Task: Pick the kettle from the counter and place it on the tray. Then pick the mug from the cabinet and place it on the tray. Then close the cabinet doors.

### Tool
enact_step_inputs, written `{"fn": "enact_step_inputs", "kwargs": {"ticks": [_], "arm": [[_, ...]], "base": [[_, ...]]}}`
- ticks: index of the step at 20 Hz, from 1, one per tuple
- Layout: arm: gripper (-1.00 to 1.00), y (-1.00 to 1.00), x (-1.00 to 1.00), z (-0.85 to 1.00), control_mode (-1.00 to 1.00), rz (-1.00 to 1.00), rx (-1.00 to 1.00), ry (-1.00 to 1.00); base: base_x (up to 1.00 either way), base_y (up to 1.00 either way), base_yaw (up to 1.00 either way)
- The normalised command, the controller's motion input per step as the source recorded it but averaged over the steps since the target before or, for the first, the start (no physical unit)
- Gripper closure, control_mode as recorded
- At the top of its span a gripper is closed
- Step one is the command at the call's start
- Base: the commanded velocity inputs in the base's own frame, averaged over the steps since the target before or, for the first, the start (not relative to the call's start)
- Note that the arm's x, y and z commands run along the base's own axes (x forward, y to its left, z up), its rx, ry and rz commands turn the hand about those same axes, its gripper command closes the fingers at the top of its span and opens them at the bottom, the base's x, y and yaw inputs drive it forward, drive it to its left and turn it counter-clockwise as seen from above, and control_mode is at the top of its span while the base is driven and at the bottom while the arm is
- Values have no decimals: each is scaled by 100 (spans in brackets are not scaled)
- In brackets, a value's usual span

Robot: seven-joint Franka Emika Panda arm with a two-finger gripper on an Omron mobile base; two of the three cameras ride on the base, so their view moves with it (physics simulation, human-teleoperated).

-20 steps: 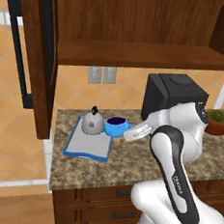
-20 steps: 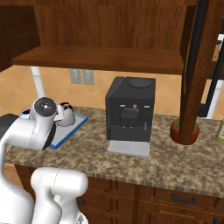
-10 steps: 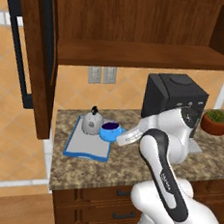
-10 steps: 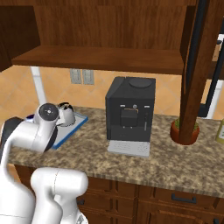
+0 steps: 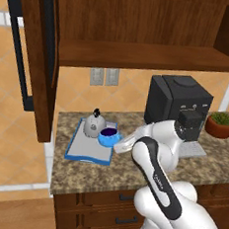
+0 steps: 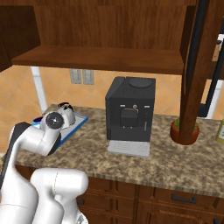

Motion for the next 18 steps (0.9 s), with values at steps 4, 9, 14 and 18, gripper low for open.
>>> {"fn": "enact_step_inputs", "kwargs": {"ticks": [4,9,14,18], "arm": [[100,28,36,-44,-100,0,0,0],[100,26,36,-35,-100,0,0,0],[100,13,39,-38,-100,0,0,0],[100,2,34,-27,-100,0,-1,0]], "base": [[0,0,0],[0,0,0],[0,0,0],[0,0,0]]}}
